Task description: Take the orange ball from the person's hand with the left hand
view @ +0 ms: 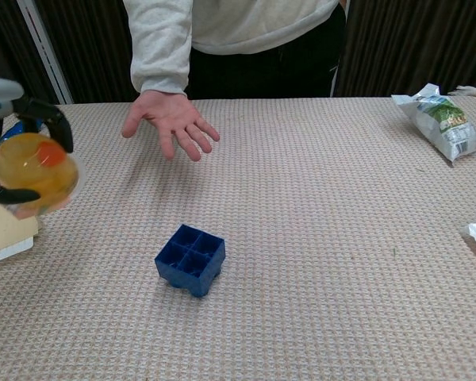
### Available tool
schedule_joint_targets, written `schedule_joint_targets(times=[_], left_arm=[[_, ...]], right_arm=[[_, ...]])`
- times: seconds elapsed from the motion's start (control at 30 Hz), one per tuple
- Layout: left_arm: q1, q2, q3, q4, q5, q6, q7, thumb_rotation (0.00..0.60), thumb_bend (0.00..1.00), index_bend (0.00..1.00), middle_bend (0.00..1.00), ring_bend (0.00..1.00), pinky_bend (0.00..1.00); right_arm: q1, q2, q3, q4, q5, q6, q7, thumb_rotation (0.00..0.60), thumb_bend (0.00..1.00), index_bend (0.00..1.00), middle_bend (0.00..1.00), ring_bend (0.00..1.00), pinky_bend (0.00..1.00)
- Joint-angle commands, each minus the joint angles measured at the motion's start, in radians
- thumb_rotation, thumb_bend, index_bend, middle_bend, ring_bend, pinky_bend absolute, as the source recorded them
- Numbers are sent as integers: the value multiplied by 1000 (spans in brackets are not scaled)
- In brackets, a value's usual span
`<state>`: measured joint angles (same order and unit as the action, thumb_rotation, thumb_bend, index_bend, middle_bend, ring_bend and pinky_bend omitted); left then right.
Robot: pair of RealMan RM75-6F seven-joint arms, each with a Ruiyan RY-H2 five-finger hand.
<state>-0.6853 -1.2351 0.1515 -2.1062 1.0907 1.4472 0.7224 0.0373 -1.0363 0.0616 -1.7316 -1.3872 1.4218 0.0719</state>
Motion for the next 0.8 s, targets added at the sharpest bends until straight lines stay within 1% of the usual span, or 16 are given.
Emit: schedule_joint_targets(times=[0.03,0.07,0.13,0.23,0.27,0.3,0.33,0.37,0.4,0.43,0.47,0.5,0.63,0.8], left_arm=[[69,-8,63,90,47,-36,-85,600,593,788,549,500,544],[73,-15,65,101,49,-41,-91,600,593,784,544,497,542],[95,-61,70,181,45,-70,-113,600,592,768,525,485,532],[111,-113,60,259,39,-99,-114,600,574,694,443,432,497],[114,-130,55,285,36,-108,-109,600,545,633,373,392,462],[115,-141,51,300,34,-114,-103,600,501,546,267,318,401],[115,-147,49,308,31,-119,-99,600,467,473,185,247,347],[115,-158,44,319,21,-131,-94,600,417,346,82,134,253],[114,-165,39,324,8,-145,-89,600,364,226,20,47,165],[109,-169,34,319,-26,-176,-75,600,331,160,2,12,117],[104,-167,29,311,-48,-192,-66,600,289,91,0,0,62],[100,-165,22,303,-64,-204,-59,600,254,57,0,0,28],[98,-151,2,272,-80,-212,-49,600,190,15,0,0,0],[135,-101,1,220,1,-146,-85,600,183,15,0,0,0]], right_arm=[[-2,-2,2,-1,3,4,-5,600,73,147,0,0,0],[-2,-2,2,-1,4,5,-6,600,74,147,0,0,0],[-4,-4,4,1,2,11,-9,600,74,147,0,0,0],[-6,-5,3,3,-2,16,-9,600,73,147,0,0,0],[-7,-4,3,4,-4,17,-8,600,73,147,0,0,0],[-8,-4,3,4,-4,18,-7,600,73,147,0,0,0],[-8,-4,3,5,-5,19,-7,600,73,147,0,0,0],[-9,-4,3,6,-5,19,-7,600,74,147,0,0,0],[-9,-3,3,7,-5,20,-6,600,73,147,0,0,0],[-10,-3,3,9,-5,20,-4,600,73,147,0,0,0],[-10,-2,3,9,-6,20,-3,600,73,147,0,0,0],[-10,-2,3,10,-6,20,-3,600,74,147,0,0,0],[-12,1,2,11,-9,22,1,600,73,146,0,0,0],[-16,3,2,13,-10,25,6,600,74,146,0,0,0]])
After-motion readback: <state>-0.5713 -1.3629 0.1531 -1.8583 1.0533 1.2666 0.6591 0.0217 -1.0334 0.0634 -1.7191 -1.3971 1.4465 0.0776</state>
